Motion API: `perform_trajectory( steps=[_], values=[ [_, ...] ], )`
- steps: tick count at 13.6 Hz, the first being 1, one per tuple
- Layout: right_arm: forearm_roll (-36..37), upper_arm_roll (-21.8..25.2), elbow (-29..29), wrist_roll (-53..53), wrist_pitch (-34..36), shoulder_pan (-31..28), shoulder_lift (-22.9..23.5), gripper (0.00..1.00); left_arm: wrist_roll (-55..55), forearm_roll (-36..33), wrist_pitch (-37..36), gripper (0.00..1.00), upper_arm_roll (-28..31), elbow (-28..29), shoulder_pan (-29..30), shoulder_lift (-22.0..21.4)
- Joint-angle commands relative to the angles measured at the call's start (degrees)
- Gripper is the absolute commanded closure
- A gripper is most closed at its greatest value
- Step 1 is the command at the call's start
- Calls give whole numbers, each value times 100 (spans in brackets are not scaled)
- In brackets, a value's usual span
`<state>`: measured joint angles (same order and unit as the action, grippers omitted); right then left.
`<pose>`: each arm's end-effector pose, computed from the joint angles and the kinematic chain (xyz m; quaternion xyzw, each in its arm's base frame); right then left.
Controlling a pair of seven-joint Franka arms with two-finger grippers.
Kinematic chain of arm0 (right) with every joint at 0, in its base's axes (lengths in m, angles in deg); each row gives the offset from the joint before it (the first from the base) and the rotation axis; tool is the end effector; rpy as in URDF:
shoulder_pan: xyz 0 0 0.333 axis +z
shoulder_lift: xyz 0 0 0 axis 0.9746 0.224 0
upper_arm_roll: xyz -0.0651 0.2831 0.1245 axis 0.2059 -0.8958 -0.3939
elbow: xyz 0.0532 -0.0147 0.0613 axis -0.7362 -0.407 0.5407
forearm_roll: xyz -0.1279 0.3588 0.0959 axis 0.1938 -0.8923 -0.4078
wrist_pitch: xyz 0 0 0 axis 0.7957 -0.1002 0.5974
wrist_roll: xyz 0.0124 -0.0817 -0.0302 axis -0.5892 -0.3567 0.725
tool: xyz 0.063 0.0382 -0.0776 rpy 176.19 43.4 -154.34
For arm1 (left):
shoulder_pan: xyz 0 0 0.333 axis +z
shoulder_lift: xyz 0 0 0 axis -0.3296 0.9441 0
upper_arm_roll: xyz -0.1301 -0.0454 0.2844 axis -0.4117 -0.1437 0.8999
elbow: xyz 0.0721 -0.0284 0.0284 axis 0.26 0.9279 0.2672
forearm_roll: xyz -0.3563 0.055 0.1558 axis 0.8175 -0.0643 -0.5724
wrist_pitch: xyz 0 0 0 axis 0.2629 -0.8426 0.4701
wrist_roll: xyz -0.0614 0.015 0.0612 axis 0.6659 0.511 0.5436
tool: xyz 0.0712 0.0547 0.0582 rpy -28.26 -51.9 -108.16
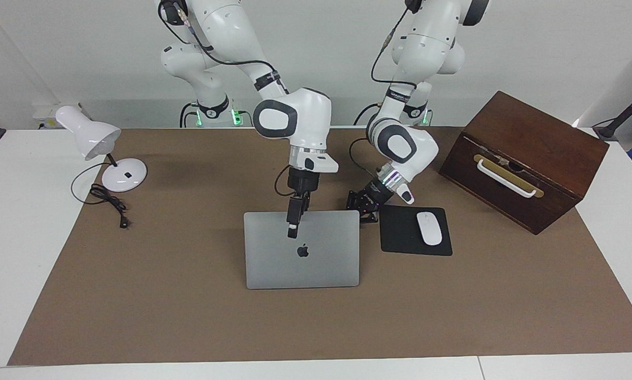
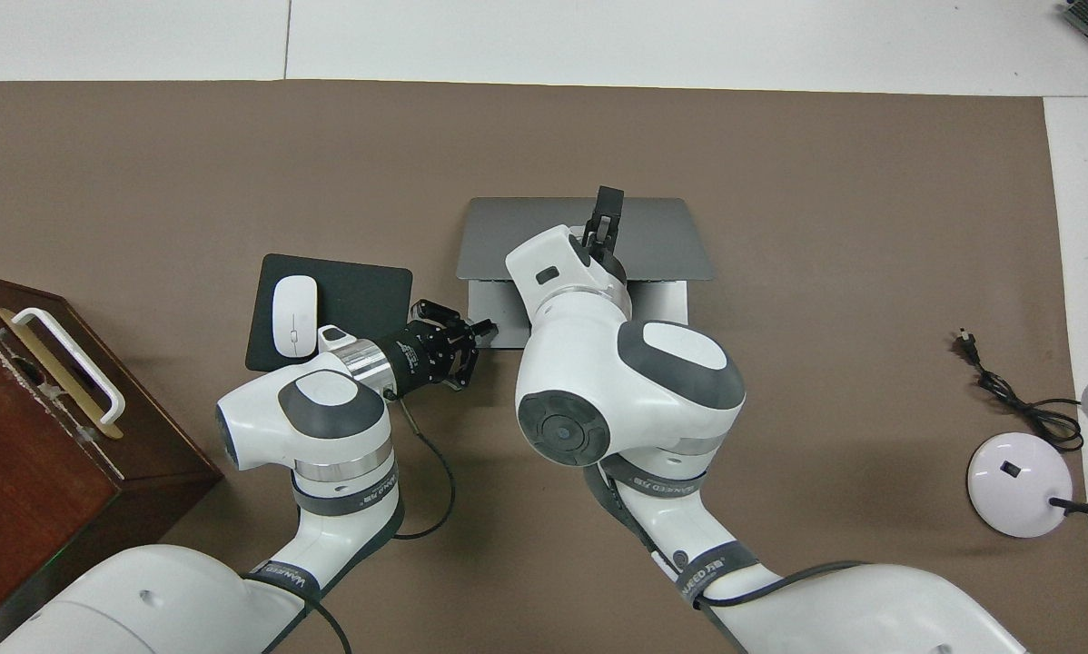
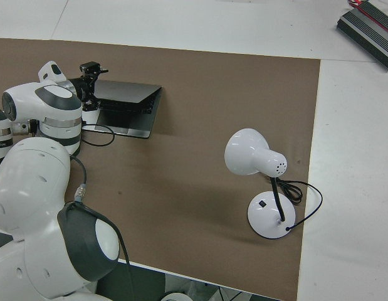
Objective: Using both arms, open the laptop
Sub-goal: 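Lift the laptop lid upward with the right gripper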
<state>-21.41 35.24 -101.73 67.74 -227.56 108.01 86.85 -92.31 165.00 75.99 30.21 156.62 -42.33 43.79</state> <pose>0.5689 0.3563 0.3901 0.7342 0.5666 0.2322 0.2933 0.4898 -0.2544 0.2436 0.5063 0.7361 -0.2105 0.3969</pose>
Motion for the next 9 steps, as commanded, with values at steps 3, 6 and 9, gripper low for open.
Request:
perform_trajectory(
  steps=[3,6,9],
  values=[
    [322,-26,286,-156,52,-72,166,0,211,114,122,100,1,-211,-152,536],
    [322,-26,541,-156,113,-80,245,0,211,106,122,100,1,-211,-152,536],
    [322,-26,682,-156,122,-116,289,0,211,106,131,100,1,-211,-152,536]
  ],
)
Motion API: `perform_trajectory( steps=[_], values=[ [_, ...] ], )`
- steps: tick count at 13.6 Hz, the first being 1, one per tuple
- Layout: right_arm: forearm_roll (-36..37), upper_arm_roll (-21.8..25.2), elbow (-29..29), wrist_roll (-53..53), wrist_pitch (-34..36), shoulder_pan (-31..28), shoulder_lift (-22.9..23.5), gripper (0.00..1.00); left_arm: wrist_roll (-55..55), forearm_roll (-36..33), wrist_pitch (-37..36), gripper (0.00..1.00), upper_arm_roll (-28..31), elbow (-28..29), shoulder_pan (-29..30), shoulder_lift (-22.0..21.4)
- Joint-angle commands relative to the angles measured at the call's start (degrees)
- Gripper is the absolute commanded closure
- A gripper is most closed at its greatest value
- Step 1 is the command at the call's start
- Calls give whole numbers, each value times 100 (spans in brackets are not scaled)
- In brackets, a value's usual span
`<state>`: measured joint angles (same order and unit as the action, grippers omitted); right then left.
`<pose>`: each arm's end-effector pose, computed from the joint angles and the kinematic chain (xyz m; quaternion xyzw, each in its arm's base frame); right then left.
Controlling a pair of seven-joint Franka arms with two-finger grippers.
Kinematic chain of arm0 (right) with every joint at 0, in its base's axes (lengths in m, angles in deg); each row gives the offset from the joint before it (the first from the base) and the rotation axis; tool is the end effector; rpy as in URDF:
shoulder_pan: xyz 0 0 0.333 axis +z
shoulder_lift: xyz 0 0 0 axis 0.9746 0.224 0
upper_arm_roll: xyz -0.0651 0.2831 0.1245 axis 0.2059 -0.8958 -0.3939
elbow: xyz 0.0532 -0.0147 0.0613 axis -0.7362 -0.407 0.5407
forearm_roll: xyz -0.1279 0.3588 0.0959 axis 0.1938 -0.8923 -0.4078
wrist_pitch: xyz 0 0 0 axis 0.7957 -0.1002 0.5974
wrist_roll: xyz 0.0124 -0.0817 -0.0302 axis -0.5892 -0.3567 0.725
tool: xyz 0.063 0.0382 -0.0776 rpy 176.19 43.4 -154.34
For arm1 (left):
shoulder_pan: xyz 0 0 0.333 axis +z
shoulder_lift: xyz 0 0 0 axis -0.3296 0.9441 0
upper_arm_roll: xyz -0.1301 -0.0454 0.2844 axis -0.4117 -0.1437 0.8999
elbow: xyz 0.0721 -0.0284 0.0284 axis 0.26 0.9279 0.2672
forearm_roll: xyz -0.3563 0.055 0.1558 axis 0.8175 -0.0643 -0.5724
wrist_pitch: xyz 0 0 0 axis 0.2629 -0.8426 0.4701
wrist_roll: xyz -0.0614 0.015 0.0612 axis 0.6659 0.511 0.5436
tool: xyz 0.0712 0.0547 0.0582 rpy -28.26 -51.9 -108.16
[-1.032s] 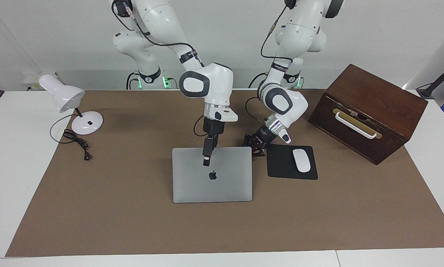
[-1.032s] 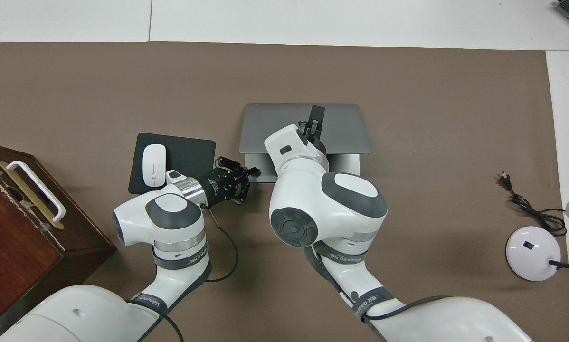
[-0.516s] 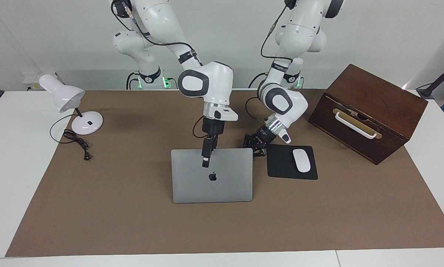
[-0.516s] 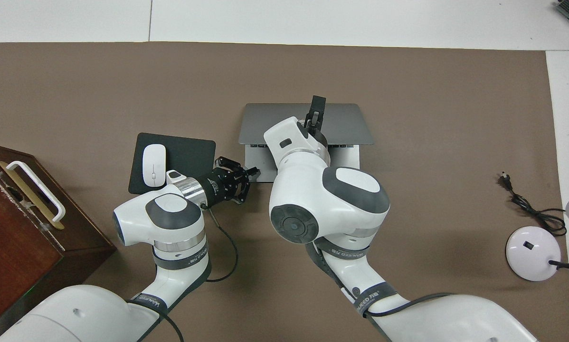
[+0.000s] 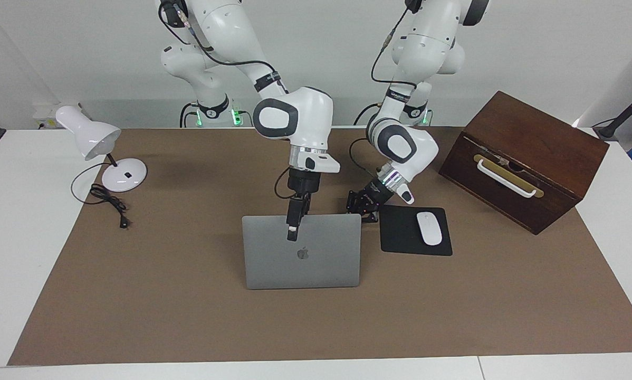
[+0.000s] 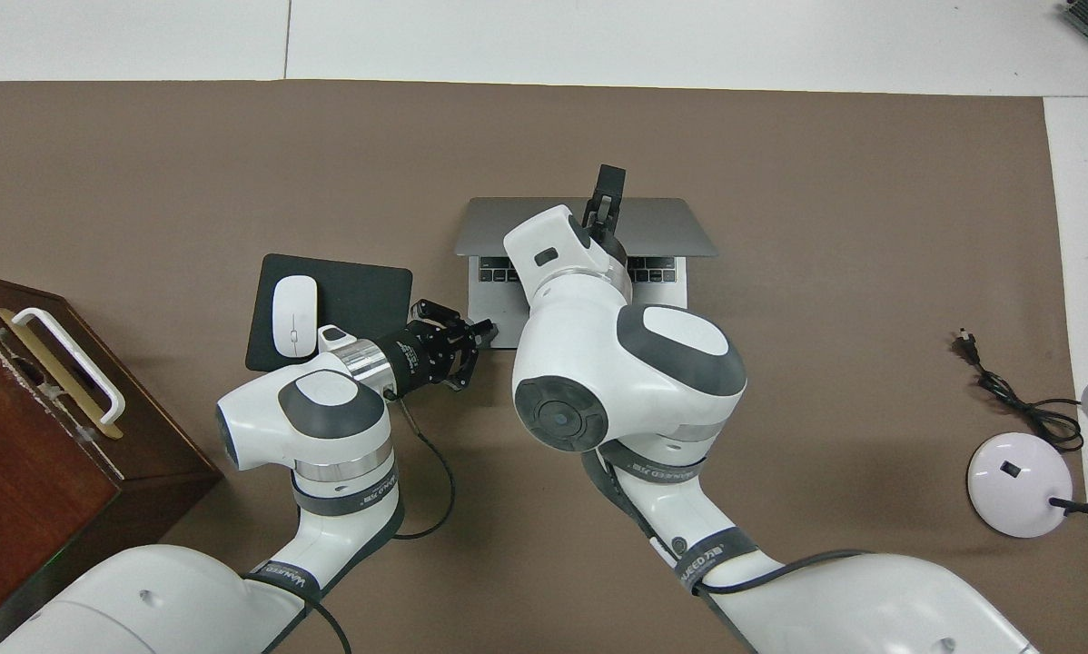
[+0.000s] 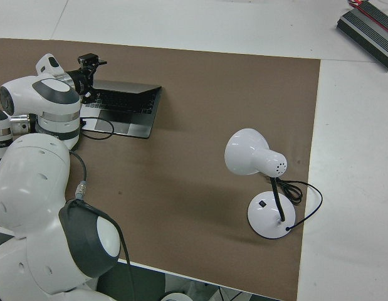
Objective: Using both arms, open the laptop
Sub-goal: 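Lift the laptop lid upward with the right gripper, then push the raised lid farther from the robot with the right gripper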
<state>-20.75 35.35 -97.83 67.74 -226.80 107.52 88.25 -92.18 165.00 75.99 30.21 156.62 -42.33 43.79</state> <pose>0.5860 0.3566 0.4059 0.7342 0.5550 0.2460 0.3040 0.4898 -0.2544 0.2436 0.5072 0.7355 -0.2100 0.3971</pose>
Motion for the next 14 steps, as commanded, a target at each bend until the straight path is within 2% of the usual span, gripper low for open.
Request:
perform_trajectory(
  steps=[1,14],
  values=[
    [255,-37,310,-156,54,-67,158,0,198,106,131,100,1,-211,-152,536],
    [264,-29,1004,-147,239,-199,421,0,198,97,149,100,1,-211,-205,536]
  ],
)
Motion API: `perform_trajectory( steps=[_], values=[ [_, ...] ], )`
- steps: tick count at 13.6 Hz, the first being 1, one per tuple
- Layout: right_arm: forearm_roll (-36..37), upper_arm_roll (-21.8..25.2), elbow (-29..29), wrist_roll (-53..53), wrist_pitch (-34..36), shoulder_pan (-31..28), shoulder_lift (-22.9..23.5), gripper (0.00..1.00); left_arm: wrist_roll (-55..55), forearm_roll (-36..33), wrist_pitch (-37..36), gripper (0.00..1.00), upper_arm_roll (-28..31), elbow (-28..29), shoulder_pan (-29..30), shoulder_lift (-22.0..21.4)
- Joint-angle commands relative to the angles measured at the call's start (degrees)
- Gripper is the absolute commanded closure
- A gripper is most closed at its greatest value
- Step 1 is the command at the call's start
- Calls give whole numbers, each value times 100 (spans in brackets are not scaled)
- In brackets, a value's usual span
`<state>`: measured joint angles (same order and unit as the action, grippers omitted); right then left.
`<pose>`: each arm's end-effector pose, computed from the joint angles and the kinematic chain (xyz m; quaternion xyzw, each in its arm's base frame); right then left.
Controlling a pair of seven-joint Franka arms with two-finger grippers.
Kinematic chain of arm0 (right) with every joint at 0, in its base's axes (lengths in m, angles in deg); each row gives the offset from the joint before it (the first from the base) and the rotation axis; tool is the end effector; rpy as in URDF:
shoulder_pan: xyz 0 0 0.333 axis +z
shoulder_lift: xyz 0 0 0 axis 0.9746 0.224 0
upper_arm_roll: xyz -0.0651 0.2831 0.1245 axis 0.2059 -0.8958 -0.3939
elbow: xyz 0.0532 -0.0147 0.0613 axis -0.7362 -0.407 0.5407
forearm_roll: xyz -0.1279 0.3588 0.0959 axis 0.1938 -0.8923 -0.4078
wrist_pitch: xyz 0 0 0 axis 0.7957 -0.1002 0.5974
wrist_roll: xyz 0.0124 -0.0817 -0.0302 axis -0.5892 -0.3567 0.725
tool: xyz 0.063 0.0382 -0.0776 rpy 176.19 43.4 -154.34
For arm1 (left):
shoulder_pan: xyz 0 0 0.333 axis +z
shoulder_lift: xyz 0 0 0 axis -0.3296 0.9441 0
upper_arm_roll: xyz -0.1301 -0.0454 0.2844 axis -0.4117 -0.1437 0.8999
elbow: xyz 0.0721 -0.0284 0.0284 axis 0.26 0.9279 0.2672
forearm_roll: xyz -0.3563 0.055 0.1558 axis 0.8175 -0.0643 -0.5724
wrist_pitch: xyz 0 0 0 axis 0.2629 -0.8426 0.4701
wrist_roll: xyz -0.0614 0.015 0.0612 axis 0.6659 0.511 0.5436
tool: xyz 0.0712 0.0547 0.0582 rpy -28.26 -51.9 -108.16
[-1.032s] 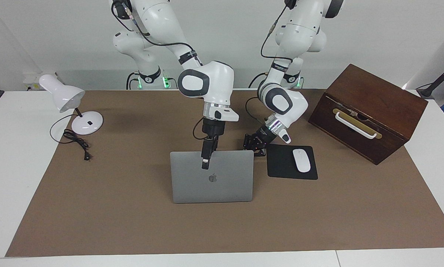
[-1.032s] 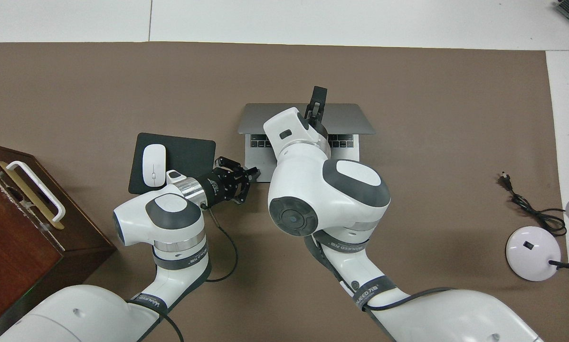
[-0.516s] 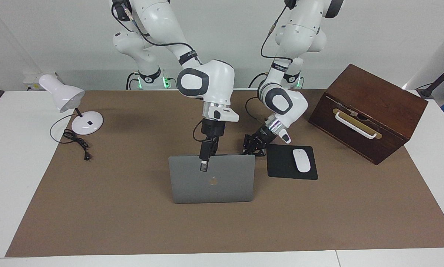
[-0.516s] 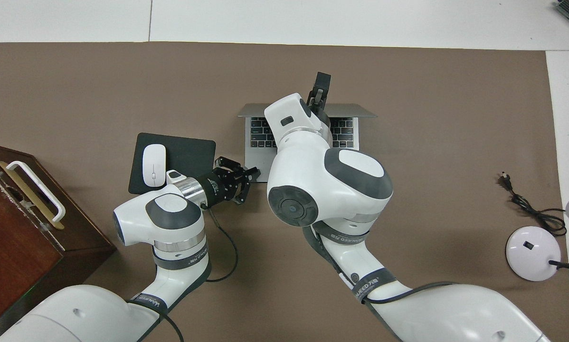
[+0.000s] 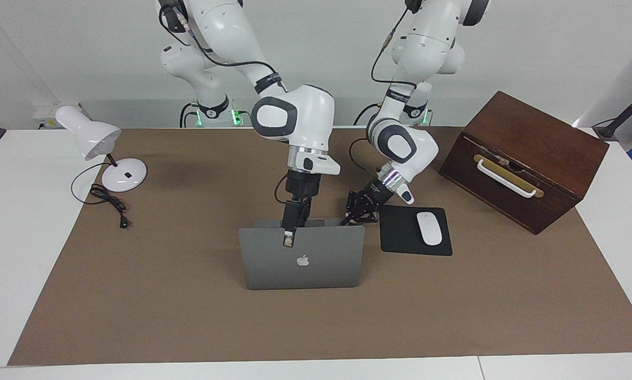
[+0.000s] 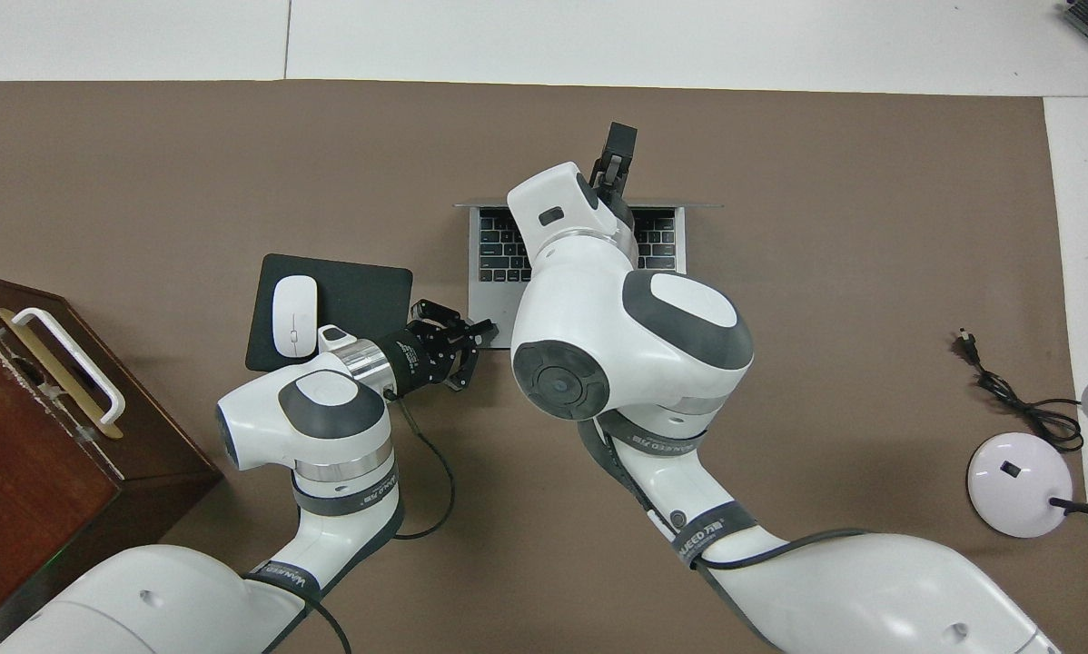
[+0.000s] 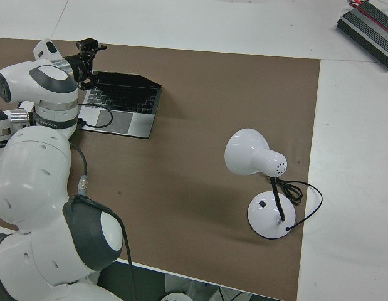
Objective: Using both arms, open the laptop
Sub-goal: 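Push the raised lid farther from the robot with the right gripper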
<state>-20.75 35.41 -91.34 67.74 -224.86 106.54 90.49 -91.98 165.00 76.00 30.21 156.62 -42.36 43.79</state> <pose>0.6134 0.3534 0.4329 0.7416 0.5285 0.2638 0.3182 0.4896 -0.2546 0.2436 0.5087 0.7345 -0.2094 0.3974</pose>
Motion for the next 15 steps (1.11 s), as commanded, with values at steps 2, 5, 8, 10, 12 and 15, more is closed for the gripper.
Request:
perform_trajectory(
  steps=[2,5,8,10,12,15],
  values=[
    [264,-34,365,-147,46,-127,215,0,178,97,148,100,1,-211,-202,536],
    [273,-26,496,-147,72,-127,268,0,178,97,148,100,1,-220,-211,536],
    [334,-26,637,-138,98,-188,321,0,178,105,139,100,1,-211,-211,536],
    [378,-26,663,-138,98,-206,347,0,178,114,148,100,1,-220,-220,536],
    [378,-26,777,-138,98,-259,408,0,178,106,148,100,1,-211,-220,536],
    [378,-26,997,-138,98,-320,540,0,178,106,148,100,1,-211,-211,536]
  ],
)
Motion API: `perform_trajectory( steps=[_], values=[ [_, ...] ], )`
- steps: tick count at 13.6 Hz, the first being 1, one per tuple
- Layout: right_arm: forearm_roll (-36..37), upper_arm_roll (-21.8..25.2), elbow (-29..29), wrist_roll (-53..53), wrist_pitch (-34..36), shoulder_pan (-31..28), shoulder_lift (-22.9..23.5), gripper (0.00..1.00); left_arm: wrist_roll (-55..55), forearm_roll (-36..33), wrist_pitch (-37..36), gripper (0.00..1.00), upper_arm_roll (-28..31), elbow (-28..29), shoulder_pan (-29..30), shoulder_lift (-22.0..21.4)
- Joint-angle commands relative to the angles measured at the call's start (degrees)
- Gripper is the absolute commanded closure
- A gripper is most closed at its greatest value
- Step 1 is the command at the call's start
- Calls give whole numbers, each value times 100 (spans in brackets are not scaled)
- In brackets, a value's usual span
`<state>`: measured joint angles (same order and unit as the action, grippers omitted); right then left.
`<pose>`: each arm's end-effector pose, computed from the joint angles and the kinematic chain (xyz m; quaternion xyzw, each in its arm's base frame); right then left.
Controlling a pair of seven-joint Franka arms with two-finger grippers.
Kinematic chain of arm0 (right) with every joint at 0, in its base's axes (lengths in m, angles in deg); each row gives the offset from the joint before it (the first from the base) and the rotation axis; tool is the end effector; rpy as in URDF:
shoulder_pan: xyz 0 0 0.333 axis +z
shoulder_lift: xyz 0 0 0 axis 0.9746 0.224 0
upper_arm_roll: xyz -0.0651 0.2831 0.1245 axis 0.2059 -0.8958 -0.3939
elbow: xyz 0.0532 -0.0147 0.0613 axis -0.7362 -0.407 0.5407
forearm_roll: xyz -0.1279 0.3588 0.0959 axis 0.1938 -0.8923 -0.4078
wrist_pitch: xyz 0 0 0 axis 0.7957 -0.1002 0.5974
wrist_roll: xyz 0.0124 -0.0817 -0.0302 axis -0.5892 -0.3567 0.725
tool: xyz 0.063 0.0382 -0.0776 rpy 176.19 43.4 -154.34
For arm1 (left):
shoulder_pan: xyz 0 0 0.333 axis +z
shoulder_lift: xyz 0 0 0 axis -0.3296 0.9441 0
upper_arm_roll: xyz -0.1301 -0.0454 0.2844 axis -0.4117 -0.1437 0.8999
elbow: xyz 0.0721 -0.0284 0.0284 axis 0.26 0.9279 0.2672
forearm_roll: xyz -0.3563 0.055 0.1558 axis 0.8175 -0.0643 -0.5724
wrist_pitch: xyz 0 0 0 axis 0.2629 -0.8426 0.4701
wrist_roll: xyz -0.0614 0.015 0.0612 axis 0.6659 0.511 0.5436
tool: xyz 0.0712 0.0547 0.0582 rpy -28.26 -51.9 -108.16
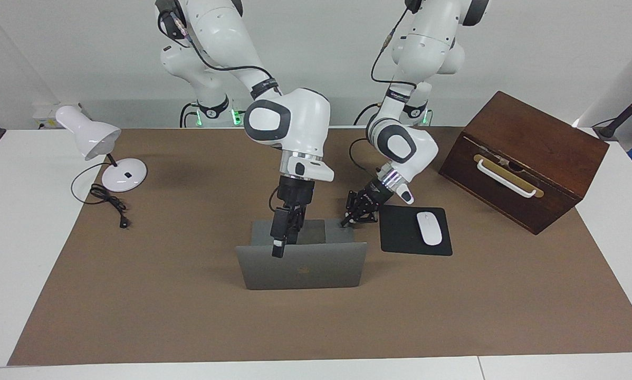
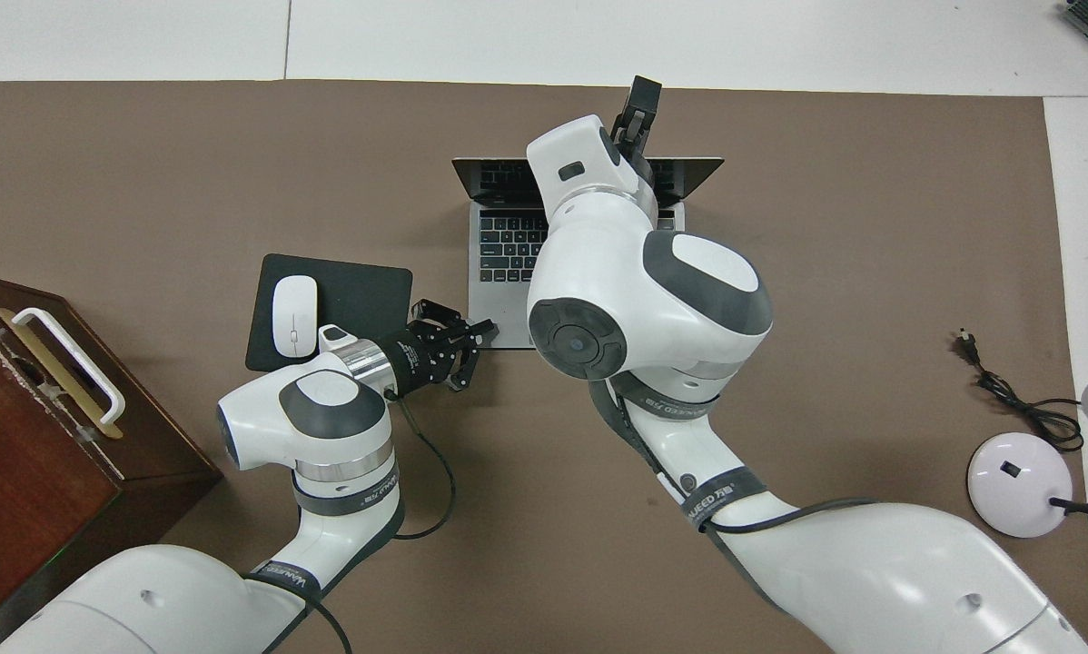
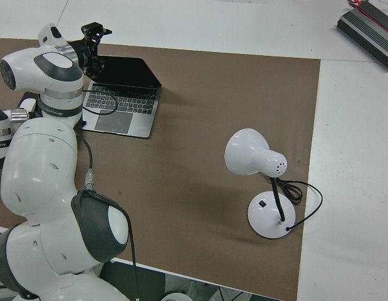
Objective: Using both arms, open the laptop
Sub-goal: 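Push the raised lid farther from the robot with the right gripper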
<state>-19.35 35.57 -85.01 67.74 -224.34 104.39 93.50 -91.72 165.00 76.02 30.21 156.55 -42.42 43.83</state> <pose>0.6463 0.3373 0.4509 0.7436 0.5046 0.2803 0.3375 0.4897 -0.2553 0.2437 0.5106 0.7331 -0.2085 0.3980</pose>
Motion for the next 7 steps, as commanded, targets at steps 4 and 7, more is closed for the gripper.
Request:
perform_trajectory(
  steps=[4,7],
  values=[
    [239,-42,592,-121,55,-158,388,0,153,106,146,100,1,-205,-213,532],
    [230,-42,769,-103,108,-158,493,0,153,106,146,100,1,-213,-213,532]
  ],
)
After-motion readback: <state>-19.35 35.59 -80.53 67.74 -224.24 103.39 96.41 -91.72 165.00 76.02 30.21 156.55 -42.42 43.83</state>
